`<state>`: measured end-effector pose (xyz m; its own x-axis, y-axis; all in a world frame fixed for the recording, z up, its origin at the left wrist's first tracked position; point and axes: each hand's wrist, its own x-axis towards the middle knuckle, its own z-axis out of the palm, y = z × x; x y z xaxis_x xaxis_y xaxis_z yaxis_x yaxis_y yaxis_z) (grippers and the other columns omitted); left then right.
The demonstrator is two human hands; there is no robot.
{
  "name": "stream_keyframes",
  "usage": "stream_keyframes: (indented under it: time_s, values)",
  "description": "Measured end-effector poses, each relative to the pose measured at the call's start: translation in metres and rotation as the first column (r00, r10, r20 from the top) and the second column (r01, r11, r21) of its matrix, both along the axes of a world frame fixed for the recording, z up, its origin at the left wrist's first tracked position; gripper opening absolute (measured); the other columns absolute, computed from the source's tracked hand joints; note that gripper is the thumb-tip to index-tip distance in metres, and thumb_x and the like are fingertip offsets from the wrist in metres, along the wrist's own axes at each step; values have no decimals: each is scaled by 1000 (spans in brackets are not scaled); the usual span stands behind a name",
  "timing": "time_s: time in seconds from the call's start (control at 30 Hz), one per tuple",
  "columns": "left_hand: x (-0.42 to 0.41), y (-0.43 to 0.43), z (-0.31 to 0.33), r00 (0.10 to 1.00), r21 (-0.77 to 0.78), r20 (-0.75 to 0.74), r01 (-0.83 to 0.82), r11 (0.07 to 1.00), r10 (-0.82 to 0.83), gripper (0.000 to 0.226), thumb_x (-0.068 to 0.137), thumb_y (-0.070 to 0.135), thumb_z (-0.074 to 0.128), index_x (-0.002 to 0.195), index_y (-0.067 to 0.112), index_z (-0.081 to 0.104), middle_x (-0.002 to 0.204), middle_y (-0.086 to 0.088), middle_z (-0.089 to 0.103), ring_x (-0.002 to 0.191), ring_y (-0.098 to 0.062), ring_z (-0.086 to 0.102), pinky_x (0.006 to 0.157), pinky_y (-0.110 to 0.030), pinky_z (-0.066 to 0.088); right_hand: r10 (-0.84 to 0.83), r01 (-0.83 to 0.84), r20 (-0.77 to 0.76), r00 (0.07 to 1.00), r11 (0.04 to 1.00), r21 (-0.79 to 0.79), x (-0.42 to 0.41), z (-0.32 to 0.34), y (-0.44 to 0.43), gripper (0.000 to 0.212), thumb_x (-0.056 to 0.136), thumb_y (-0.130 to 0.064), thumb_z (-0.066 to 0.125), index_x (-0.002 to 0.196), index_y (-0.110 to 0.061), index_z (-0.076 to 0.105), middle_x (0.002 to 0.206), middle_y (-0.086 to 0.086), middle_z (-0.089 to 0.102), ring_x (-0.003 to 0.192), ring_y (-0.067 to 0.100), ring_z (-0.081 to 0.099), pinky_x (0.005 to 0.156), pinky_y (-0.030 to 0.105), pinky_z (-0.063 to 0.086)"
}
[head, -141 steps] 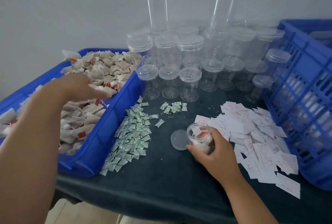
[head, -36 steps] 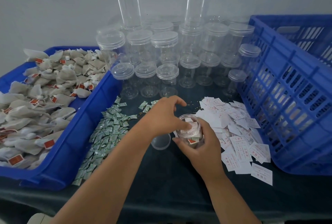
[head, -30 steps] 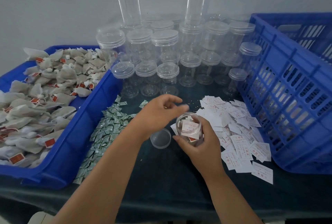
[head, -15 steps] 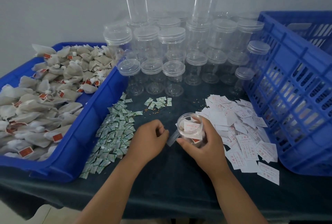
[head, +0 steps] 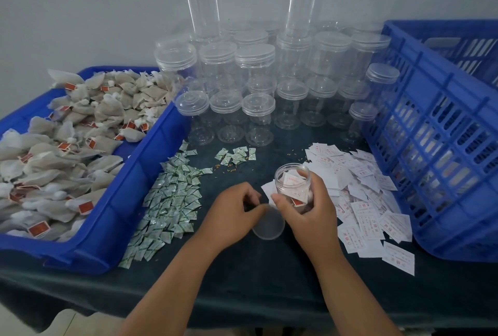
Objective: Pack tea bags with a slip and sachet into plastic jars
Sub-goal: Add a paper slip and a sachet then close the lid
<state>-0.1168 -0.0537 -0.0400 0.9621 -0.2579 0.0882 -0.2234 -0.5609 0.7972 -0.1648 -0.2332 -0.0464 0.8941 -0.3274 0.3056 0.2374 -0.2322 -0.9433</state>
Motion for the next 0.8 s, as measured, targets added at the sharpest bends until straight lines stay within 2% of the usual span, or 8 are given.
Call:
stream_keyframes:
  time_s: [0.1, 0.2, 0.27, 0.33, 0.4, 0.5, 0.63, 0.8]
  values:
    - [4, 0, 4, 981, -79, -45, -191, 978, 188, 17, 96, 35, 72, 92, 32, 56, 87, 11, 72, 76, -2, 68, 71, -31, 54, 13, -14, 44, 999, 1000, 24, -5, 1, -1, 55, 78, -46, 84, 128, -44, 61, 120, -17, 74, 109, 9, 74, 78, 19, 59]
    - [7, -3, 17, 947, -271, -95, -320, 908, 306, 28, 95, 26, 75, 116, 34, 58, 97, 10, 72, 84, 4, 68, 76, -22, 52, 93, -93, 24, 995, 996, -9, -7, 0, 2, 55, 77, -43, 85, 126, -47, 61, 120, -17, 74, 109, 9, 74, 83, 19, 59]
    - [6, -7, 28, 949, -401, -139, -316, 860, 284, 30, 96, 24, 73, 123, 34, 66, 105, 12, 74, 94, 5, 68, 89, -23, 56, 131, -133, -29, 991, 988, -73, -7, -1, 4, 61, 74, -49, 87, 128, -42, 60, 120, -18, 74, 110, 8, 74, 87, 23, 59]
    - [2, -11, 38, 969, -488, -175, -237, 840, 172, 20, 100, 20, 67, 115, 31, 76, 112, 11, 77, 107, -8, 71, 102, -41, 57, 123, -131, -64, 990, 980, -152, -6, -3, 5, 65, 69, -56, 89, 125, -41, 59, 118, -22, 73, 107, 6, 73, 86, 28, 59]
    - [-5, -13, 47, 986, -492, -149, -143, 859, 79, 18, 102, 20, 64, 113, 30, 75, 118, 11, 75, 113, -13, 70, 106, -48, 54, 110, -122, -72, 991, 975, -185, -5, -4, 4, 65, 67, -58, 89, 121, -41, 58, 115, -24, 72, 104, 6, 72, 84, 29, 59]
    - [-13, -13, 53, 990, -432, -85, 68, 899, -116, 31, 98, 32, 69, 128, 37, 63, 131, 18, 68, 123, -4, 64, 108, -38, 52, 97, -110, -69, 993, 970, -219, -3, -3, 3, 61, 67, -59, 87, 117, -46, 56, 111, -24, 72, 98, 6, 71, 77, 23, 56]
    - [-15, -18, 56, 977, -10, 81, 201, 979, -200, 73, 80, 68, 71, 146, 43, 51, 133, 30, 48, 131, 3, 48, 106, -14, 39, 71, -88, -73, 995, 958, -273, -2, -2, 4, 49, 69, -48, 83, 106, -49, 51, 109, -27, 66, 92, 3, 66, 68, 14, 47]
    - [-8, -36, 63, 972, 188, 141, 161, 969, -189, 58, 82, 71, 69, 131, 41, 60, 123, 24, 53, 119, -1, 52, 104, -26, 45, 76, -82, -30, 997, 945, -317, -3, 2, 5, 52, 69, -54, 78, 111, -57, 47, 114, -34, 62, 97, -2, 65, 67, 12, 46]
